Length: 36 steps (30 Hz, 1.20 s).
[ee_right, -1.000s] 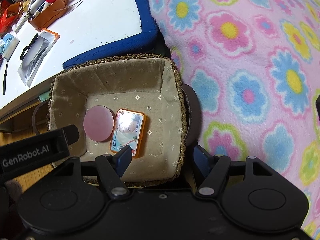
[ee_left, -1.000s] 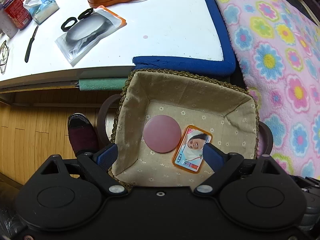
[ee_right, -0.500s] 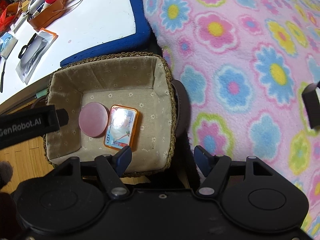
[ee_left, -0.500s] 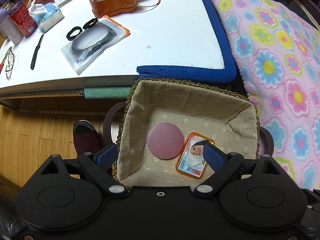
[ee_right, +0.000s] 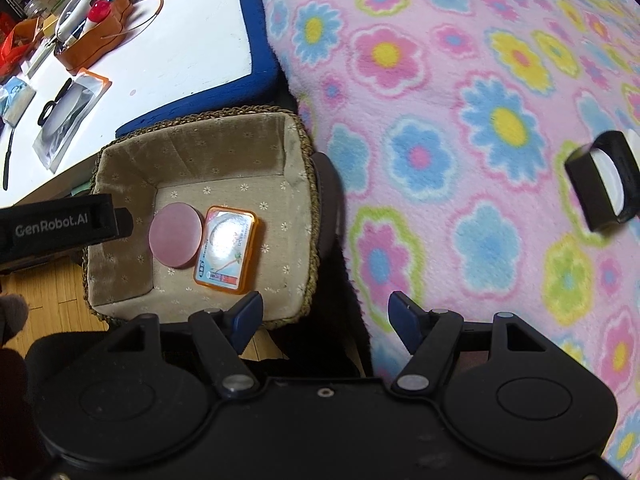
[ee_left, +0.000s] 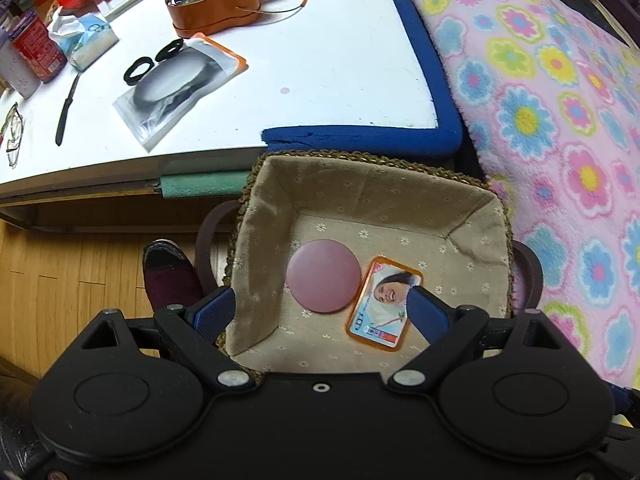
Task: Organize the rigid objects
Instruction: 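Lift both tools out of the basket and move toward the blanket items, then grasp the black square compact with the left gripper while the right grasps the black-gold lipstick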
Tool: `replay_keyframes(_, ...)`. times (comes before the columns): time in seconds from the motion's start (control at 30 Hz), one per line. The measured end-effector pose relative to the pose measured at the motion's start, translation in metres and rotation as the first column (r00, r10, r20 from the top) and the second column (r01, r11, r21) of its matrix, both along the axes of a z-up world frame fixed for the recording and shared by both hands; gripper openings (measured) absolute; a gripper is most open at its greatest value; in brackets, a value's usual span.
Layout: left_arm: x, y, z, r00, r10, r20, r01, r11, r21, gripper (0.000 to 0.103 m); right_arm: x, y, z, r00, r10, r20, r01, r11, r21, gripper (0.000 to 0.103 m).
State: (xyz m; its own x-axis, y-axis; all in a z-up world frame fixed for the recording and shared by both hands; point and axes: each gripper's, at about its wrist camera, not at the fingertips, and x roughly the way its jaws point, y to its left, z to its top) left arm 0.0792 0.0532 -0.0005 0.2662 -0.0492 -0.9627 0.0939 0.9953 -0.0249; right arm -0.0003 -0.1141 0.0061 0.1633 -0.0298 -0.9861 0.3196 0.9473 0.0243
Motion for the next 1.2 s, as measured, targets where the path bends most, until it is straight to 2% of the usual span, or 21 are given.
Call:
replay_keyframes(0.17, -0.005, -0.008, 0.0, 0.999, -0.041, -0.004, 0.041, 0.999, -0.02, 0.089, -0.022, -0.024, 0.012, 0.999, -0.038, 0.025, 0.039, 0.999, -0.008, 0.069)
replay_keyframes(0.37, -0.019, -0.028, 0.003, 0.989, -0.147, 0.022, 0.147, 0.989, 0.015, 0.089, -0.062, -0.074, 0.028, 0.991, -0.119, 0.055, 0.121, 0.991, -0.048, 0.069)
replay_keyframes(0.6, -0.039, -0.056, 0.007, 0.964, -0.262, 0.044, 0.26, 0.965, 0.033, 0.089, -0.118, -0.151, 0.047, 0.957, -0.266, 0.116, 0.276, 0.957, -0.089, 0.07)
replay_keyframes(0.8, -0.054, -0.074, 0.004, 0.958, -0.285, 0.005, 0.285, 0.957, -0.044, 0.089, -0.147, -0.194, 0.044, 0.929, -0.345, 0.132, 0.354, 0.934, -0.053, 0.069)
replay_keyframes(0.87, -0.063, -0.081, 0.004, 0.954, -0.3, 0.014, 0.3, 0.953, -0.042, 0.089, -0.149, -0.2, 0.045, 0.928, -0.342, 0.146, 0.351, 0.936, -0.038, 0.069)
replay_keyframes(0.93, -0.07, -0.089, 0.004, 0.948, -0.319, 0.021, 0.319, 0.947, -0.029, 0.089, -0.147, -0.199, 0.045, 0.93, -0.335, 0.153, 0.348, 0.935, -0.07, 0.069)
replay_keyframes(1.07, -0.079, -0.104, 0.002, 0.936, -0.351, 0.006, 0.351, 0.936, -0.027, 0.089, -0.14, -0.197, 0.038, 0.945, -0.297, 0.139, 0.321, 0.927, -0.197, 0.069)
replay_keyframes(1.13, -0.084, -0.116, 0.003, 0.924, -0.383, 0.008, 0.383, 0.924, -0.015, 0.089, -0.14, -0.205, 0.03, 0.947, -0.303, 0.102, 0.319, 0.92, -0.227, 0.051)
replay_keyframes(1.17, -0.087, -0.123, 0.004, 0.916, -0.401, 0.013, 0.401, 0.916, -0.008, 0.089, -0.141, -0.21, 0.025, 0.948, -0.309, 0.081, 0.319, 0.919, -0.23, 0.036)
replay_keyframes(1.2, -0.09, -0.13, 0.006, 0.908, -0.419, 0.017, 0.419, 0.908, -0.003, 0.089, -0.144, -0.216, 0.023, 0.946, -0.314, 0.079, 0.323, 0.921, -0.216, 0.031)
